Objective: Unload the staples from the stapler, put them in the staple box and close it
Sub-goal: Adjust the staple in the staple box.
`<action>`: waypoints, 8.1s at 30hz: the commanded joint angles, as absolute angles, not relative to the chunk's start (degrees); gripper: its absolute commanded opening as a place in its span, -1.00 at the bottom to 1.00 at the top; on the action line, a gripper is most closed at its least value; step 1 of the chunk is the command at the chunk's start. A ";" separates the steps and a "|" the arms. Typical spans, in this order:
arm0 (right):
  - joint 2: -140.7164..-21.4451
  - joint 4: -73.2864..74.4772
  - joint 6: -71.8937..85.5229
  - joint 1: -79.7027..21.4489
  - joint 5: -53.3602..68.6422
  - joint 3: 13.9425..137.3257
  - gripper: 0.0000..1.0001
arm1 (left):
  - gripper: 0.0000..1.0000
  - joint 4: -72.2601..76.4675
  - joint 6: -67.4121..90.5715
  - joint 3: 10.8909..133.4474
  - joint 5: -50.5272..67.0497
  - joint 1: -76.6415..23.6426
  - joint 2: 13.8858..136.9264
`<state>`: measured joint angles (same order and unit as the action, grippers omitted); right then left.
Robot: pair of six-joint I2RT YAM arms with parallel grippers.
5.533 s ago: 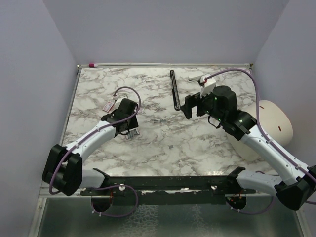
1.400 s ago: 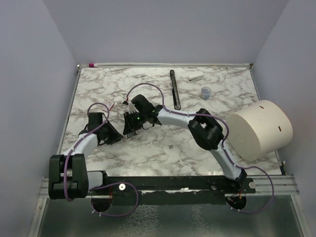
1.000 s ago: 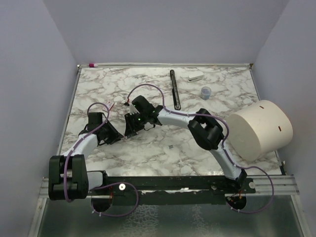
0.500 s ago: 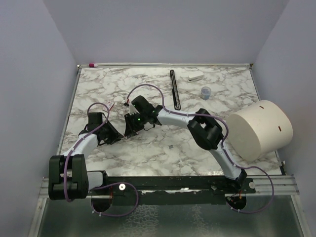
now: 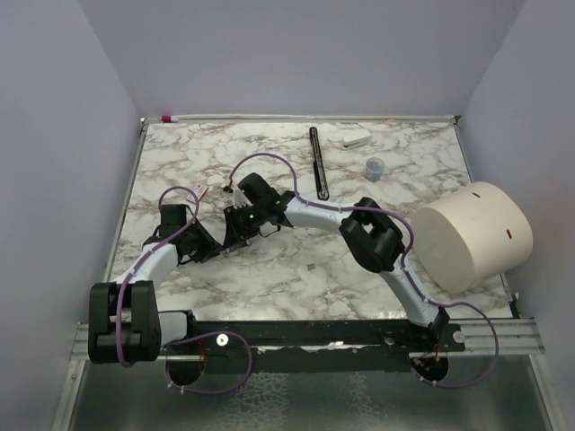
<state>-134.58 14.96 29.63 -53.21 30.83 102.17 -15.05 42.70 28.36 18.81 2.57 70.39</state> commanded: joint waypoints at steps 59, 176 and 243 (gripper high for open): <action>-139.57 15.04 29.43 -53.70 34.85 109.68 -0.27 | -0.39 -16.61 41.79 29.55 13.42 5.10 68.22; -138.00 2.47 26.44 -42.75 48.03 95.64 -0.13 | 0.96 0.50 56.17 24.98 22.37 1.10 73.28; -137.48 -4.07 33.49 -43.95 46.29 93.28 -0.16 | 0.98 -0.64 53.70 26.57 22.41 2.52 70.58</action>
<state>-137.64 -7.66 36.91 -44.88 51.07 92.18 0.30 54.89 25.08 23.68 1.83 70.70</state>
